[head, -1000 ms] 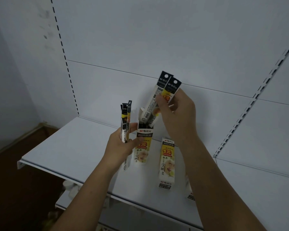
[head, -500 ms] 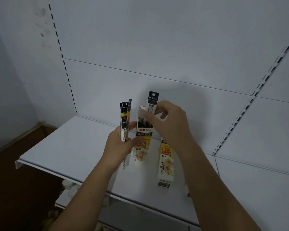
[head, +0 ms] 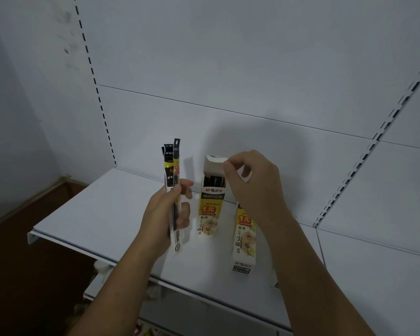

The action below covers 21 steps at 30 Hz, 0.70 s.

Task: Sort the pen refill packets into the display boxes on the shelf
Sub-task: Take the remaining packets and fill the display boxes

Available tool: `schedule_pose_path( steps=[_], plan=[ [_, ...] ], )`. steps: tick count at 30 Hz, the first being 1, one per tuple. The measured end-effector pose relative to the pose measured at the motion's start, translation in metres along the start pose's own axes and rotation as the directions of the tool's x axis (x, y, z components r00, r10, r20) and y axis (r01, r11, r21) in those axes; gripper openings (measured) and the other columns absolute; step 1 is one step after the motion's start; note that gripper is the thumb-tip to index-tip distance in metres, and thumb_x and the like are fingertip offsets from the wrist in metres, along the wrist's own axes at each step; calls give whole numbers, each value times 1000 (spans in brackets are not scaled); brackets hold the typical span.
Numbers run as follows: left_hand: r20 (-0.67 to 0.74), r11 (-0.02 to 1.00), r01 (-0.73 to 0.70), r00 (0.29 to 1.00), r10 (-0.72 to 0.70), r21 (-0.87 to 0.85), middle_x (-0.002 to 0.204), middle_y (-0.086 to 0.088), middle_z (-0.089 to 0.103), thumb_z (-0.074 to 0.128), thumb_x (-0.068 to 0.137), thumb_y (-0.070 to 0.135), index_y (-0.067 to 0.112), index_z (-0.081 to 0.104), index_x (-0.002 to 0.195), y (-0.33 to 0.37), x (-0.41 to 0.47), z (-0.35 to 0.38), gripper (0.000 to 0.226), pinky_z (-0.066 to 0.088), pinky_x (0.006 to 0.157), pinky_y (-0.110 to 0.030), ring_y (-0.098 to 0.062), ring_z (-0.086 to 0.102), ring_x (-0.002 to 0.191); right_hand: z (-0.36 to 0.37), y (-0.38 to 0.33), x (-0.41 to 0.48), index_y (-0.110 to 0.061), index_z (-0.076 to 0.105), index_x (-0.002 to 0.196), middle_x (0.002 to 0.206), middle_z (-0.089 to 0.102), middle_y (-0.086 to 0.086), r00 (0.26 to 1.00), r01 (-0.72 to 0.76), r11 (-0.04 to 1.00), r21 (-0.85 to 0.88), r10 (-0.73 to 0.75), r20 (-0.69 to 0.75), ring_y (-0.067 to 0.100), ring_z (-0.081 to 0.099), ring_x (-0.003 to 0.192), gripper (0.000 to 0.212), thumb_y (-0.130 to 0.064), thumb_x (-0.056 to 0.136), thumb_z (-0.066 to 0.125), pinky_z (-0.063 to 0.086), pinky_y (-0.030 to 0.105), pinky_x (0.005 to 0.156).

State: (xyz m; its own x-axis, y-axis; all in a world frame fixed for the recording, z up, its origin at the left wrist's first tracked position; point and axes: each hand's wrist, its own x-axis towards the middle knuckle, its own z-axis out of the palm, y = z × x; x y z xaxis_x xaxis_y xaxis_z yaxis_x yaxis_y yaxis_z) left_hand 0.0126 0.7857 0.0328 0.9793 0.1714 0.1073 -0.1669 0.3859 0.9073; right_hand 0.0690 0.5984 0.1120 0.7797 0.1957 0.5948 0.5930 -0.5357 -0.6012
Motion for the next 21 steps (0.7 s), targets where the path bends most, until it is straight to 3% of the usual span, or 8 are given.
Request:
schedule_pose_path(
  steps=[3, 5, 8, 11, 14, 17, 21],
  plan=[
    [151, 988, 73, 987, -52, -135, 88, -7, 56, 52, 95, 33, 12, 70, 112, 7, -6, -1, 32, 21, 51, -30, -15, 35, 49, -1, -9, -10, -23, 73, 93, 81, 65, -16, 999, 15, 997, 74, -12, -46, 5, 58, 74, 7, -21, 98, 69, 44, 12, 63],
    [177, 994, 93, 981, -81, -59, 84, -10, 54, 55, 97, 38, 13, 72, 109, 11, -9, 2, 33, 24, 52, -29, -17, 35, 51, -1, -20, -19, -22, 75, 95, 76, 66, -18, 1000, -7, 983, 183, 12, -22, 6, 60, 65, 8, -20, 99, 68, 44, 12, 57],
    [221, 991, 64, 971, -88, 115, 70, -16, 50, 59, 97, 54, 4, 67, 98, 15, -14, 8, 51, 32, 53, -30, -21, 37, 51, -2, -36, -30, -18, 75, 99, 79, 73, -12, 985, -162, 914, 372, 127, 118, 2, 65, 54, 10, -23, 101, 67, 45, 11, 49],
    [242, 970, -3, 968, -58, 242, 57, -12, 57, 54, 100, 57, 0, 69, 88, 18, -20, 18, 60, 40, 52, -29, -22, 44, 45, -1, -40, -36, -18, 75, 107, 82, 74, -9, 959, -273, 882, 383, 221, 176, 8, 67, 50, 18, -32, 96, 74, 45, 14, 44],
    [204, 957, -12, 978, -50, 291, 67, -12, 72, 51, 100, 46, -2, 73, 93, 21, -25, 26, 54, 44, 50, -28, -24, 56, 44, -1, -36, -35, -20, 71, 107, 82, 71, -4, 938, -346, 870, 351, 310, 156, 8, 66, 50, 26, -38, 90, 80, 44, 15, 43],
    [204, 942, -9, 977, -63, 335, 86, -17, 78, 53, 95, 45, 3, 73, 98, 24, -28, 29, 46, 51, 48, -31, -32, 71, 57, -3, -31, -35, -28, 71, 98, 81, 72, -7, 932, -359, 887, 290, 322, 167, 8, 69, 57, 24, -44, 85, 82, 47, 18, 49],
    [270, 939, -35, 961, -62, 341, 85, -19, 77, 60, 92, 58, 8, 74, 96, 23, -26, 31, 52, 51, 44, -30, -35, 72, 58, -8, -32, -40, -13, 77, 91, 69, 75, 0, 922, -346, 845, 408, 225, 315, 19, 67, 53, 8, -21, 93, 77, 51, 22, 47]
  ],
)
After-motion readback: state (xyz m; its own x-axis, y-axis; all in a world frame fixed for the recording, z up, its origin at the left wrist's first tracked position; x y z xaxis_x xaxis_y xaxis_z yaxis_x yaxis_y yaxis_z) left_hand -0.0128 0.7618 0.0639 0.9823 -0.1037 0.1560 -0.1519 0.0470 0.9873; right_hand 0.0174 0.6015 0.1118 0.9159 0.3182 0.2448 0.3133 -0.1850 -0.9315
